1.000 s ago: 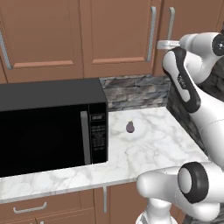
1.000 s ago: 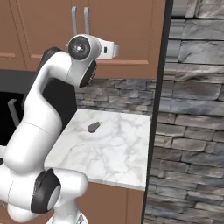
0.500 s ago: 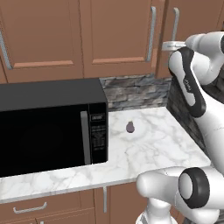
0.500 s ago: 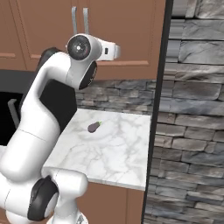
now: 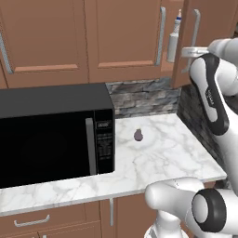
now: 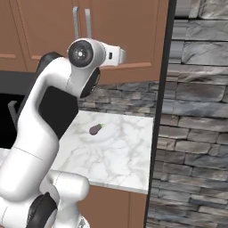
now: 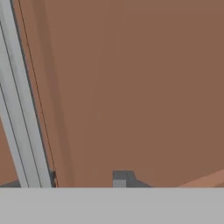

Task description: Pick the sponge and spray from the cabinet and place them on the counter.

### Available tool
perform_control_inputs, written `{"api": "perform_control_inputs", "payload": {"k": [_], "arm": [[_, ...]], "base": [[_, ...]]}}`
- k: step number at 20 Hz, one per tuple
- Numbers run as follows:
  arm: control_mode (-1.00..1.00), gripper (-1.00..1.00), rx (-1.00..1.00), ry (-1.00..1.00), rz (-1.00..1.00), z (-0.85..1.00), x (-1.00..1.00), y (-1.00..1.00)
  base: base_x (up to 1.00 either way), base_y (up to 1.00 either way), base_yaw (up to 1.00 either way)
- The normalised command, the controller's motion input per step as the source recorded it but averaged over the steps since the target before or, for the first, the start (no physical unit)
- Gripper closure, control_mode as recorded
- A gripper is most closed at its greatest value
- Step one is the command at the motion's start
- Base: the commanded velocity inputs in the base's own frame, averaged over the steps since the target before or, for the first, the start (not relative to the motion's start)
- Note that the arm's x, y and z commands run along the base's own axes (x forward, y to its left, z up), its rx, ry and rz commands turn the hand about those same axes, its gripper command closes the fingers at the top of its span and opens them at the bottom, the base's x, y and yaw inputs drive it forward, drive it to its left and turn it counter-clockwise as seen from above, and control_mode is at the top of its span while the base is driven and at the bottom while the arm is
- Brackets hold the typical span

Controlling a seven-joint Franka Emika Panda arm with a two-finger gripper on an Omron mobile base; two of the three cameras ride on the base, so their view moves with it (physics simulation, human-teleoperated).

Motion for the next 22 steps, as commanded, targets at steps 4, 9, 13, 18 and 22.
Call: {"api": "perform_control_inputs", "payload": {"k": [4, 9, 13, 18, 22], "arm": [[-1.00, 1.00, 0.00, 0.00, 0.00, -0.02, -0.39, -1.00], [-1.00, 1.00, 0.00, 0.00, 0.00, -0.04, -0.34, -1.00], [-1.00, 1.00, 0.00, 0.00, 0.00, -0.06, -0.29, -1.00], [-1.00, 1.00, 0.00, 0.00, 0.00, -0.07, -0.24, -0.98], [-1.00, 1.00, 0.00, 0.00, 0.00, -0.03, -0.03, -0.66]], "base": [[0.00, 0.00, 0.00], [0.00, 0.00, 0.00], [0.00, 0.00, 0.00], [0.00, 0.00, 0.00], [0.00, 0.00, 0.00]]}}
